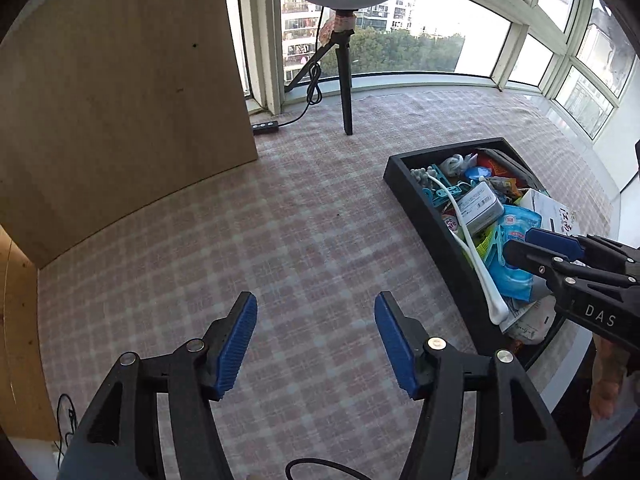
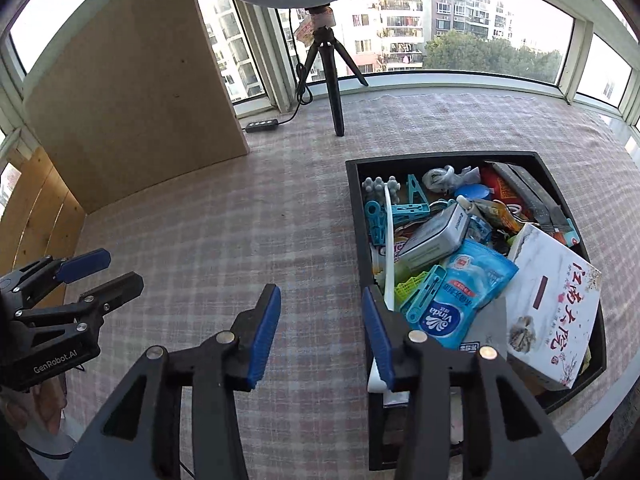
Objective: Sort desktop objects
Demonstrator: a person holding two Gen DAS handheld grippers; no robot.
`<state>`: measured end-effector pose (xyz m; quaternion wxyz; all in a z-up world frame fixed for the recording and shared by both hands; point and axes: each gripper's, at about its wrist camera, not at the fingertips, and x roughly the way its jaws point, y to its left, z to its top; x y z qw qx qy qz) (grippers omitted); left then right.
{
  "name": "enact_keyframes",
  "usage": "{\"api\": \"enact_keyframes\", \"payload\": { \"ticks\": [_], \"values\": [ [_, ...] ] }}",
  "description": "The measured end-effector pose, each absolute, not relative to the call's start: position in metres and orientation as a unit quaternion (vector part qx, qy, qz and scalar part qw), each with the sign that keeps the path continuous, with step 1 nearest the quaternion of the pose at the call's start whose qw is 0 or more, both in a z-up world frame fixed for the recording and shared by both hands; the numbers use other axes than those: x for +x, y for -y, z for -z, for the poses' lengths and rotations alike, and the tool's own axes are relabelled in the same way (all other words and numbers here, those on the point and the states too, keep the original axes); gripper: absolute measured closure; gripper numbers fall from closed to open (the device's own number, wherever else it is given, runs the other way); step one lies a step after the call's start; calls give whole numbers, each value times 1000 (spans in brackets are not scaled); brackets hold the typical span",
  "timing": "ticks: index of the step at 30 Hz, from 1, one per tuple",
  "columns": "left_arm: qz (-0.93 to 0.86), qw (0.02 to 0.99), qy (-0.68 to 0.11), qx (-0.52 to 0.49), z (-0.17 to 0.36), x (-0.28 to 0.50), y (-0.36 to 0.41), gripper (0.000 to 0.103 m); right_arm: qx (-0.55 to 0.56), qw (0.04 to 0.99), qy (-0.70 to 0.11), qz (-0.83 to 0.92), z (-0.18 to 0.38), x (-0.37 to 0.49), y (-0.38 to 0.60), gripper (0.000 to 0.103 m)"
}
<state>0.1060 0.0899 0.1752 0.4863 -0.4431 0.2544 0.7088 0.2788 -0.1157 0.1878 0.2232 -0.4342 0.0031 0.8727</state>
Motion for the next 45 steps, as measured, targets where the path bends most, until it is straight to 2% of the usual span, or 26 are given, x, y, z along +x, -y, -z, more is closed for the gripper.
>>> {"api": "enact_keyframes", "payload": {
  "ticks": [5, 18, 24, 27, 45],
  "values": [
    [-733, 447, -241, -452, -161, 95, -40, 34, -431, 216, 34, -876, -163, 281, 151, 55],
    [-750, 395, -179, -500, -146, 82, 40, 34, -448, 179, 44, -875, -125, 287, 198, 54],
    [-758, 384, -174, -498, -146, 81, 50, 33, -452, 176, 51, -873, -119, 287, 205, 54],
    [-758, 378, -171, -503, -143, 79, 50, 29, -452, 176, 53, -873, -118, 287, 206, 53],
    [-767, 368, -165, -498, -141, 78, 51, 28, -464, 167, 60, -868, -108, 287, 213, 51]
  ]
}}
